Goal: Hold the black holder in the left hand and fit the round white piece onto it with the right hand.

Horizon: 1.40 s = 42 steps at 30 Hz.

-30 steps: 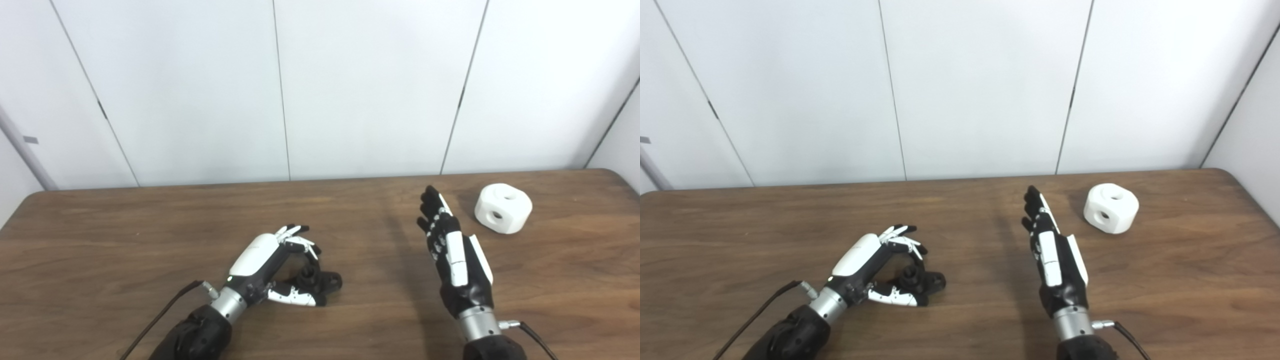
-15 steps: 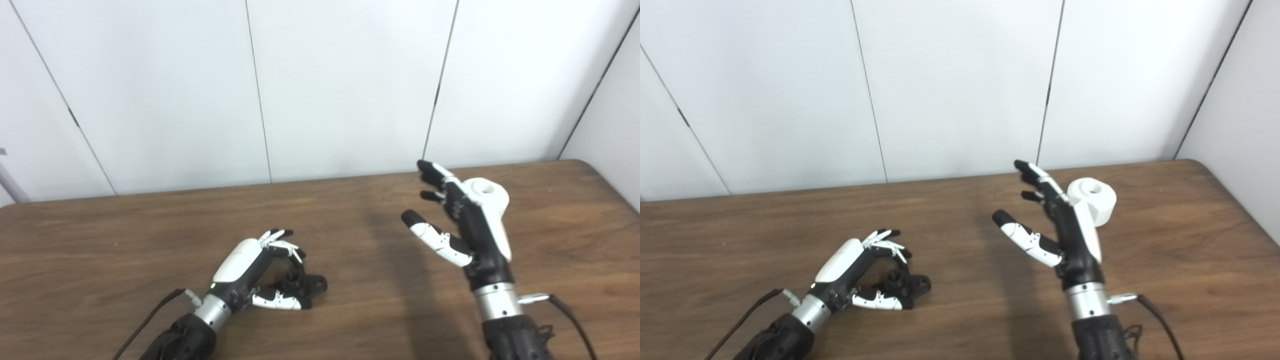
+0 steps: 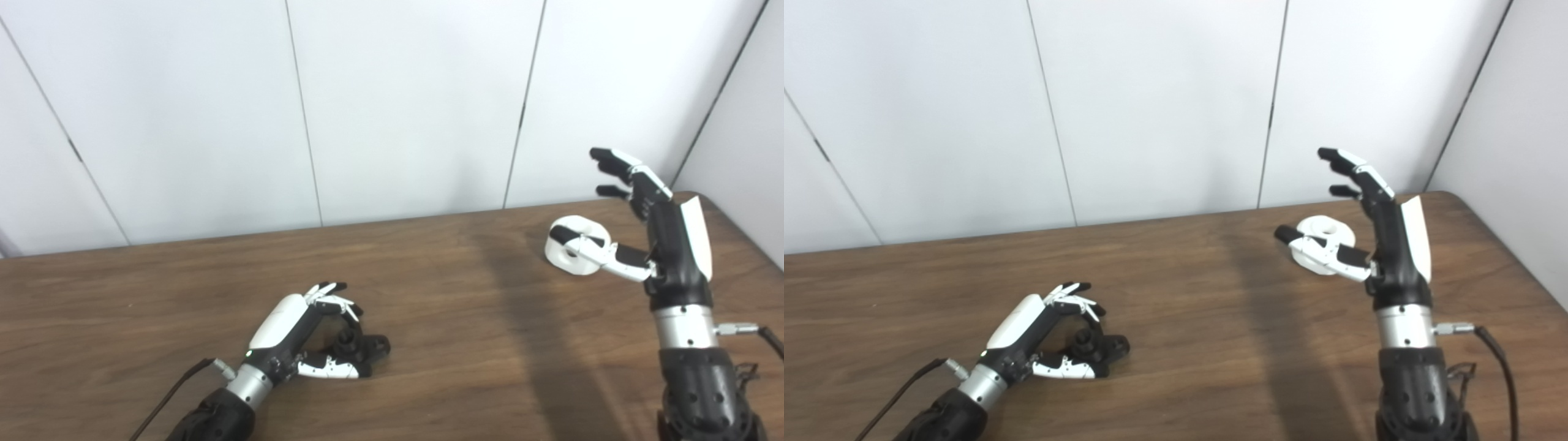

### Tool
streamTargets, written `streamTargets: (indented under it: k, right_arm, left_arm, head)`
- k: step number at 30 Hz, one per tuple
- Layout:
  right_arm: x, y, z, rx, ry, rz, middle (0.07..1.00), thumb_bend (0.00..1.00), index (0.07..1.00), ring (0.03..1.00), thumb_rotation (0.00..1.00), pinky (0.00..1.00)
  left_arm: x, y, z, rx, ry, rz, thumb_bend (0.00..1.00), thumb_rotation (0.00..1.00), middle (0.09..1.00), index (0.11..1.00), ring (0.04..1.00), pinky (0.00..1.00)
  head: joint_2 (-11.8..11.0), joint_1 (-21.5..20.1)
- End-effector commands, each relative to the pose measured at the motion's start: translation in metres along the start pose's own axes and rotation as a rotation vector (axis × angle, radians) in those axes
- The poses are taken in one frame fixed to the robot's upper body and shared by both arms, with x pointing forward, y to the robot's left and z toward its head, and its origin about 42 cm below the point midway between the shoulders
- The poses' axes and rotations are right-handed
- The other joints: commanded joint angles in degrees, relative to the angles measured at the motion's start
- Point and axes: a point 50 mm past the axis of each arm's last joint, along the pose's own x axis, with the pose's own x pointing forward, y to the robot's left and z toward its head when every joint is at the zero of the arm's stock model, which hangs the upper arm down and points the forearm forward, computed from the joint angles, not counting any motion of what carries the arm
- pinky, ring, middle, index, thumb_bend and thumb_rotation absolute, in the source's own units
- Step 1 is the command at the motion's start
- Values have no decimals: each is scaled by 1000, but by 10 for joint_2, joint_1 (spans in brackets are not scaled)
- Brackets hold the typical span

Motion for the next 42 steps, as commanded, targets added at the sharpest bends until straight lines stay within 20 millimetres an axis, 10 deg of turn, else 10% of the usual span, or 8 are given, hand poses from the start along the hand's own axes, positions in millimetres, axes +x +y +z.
streamTargets:
  k: [1, 25, 42]
  right_arm:
    - [14, -8, 11, -20, -104, -39, 806, 601, 757, 805, 263, 679]
    - [26, -24, 4, -204, -92, -99, 803, 612, 760, 800, 305, 715]
    - [42, -47, -50, -352, 152, 81, 885, 794, 849, 874, 433, 770]
  left_arm:
    - [-14, -26, -6, -37, 18, -29, 522, 51, 717, 481, 933, 1000]
    - [-35, 7, -40, 185, 64, -130, 522, 48, 712, 482, 908, 987]
    - [-34, 15, -40, 195, 44, -114, 522, 48, 705, 482, 892, 957]
  head:
    - [0, -2]
    - [3, -51]
    - [2, -67]
